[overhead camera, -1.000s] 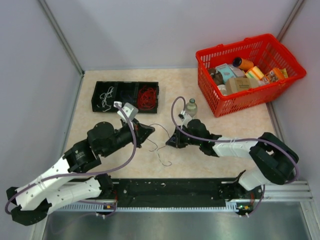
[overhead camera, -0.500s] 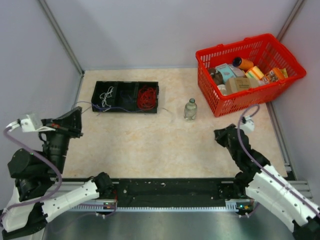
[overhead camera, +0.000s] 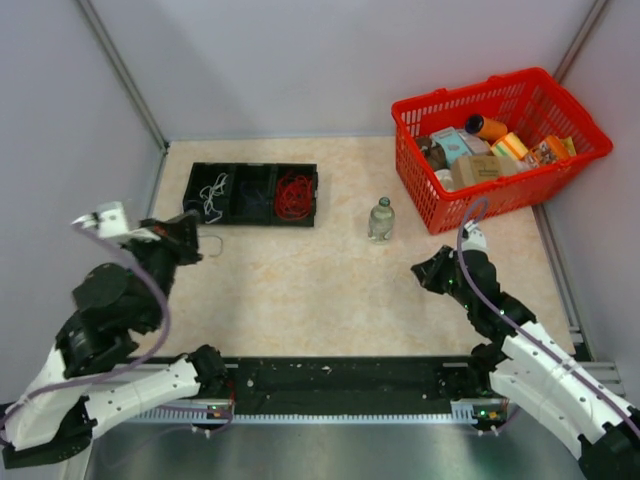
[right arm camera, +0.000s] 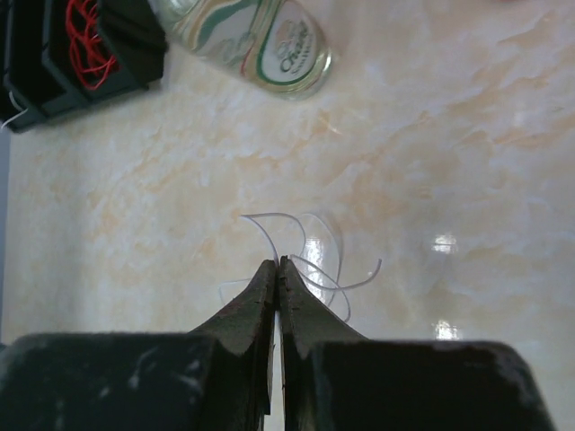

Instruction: Untangle the cables

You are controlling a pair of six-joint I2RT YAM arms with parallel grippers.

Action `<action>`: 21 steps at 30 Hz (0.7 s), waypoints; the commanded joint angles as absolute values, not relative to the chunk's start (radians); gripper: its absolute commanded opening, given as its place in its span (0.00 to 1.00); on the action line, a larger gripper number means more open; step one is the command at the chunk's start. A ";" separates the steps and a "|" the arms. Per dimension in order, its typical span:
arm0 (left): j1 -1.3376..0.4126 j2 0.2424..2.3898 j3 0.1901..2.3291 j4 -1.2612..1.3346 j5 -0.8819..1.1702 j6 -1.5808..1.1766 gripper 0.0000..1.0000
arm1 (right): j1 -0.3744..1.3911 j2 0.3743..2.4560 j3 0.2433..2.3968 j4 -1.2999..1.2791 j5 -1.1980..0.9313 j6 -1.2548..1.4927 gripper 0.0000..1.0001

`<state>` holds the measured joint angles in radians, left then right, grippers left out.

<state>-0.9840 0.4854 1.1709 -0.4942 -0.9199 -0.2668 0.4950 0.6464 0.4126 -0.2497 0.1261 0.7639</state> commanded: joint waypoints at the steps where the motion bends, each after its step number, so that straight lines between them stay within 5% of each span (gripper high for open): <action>1: -0.983 0.685 1.119 -0.646 -0.781 -0.501 0.00 | 0.494 0.638 0.414 -0.143 -0.028 0.687 0.00; 15: -0.897 0.959 0.802 -0.517 -0.620 -0.762 0.00 | 0.495 0.526 0.407 -0.242 0.066 0.653 0.00; 21: -0.887 1.116 0.805 -0.388 -0.277 -0.626 0.00 | 0.494 0.535 0.390 -0.239 0.083 0.653 0.00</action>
<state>-0.8883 1.0237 0.7818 -0.5110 -0.5289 -0.6922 0.4950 0.5365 0.3931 -0.2462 0.0555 0.6720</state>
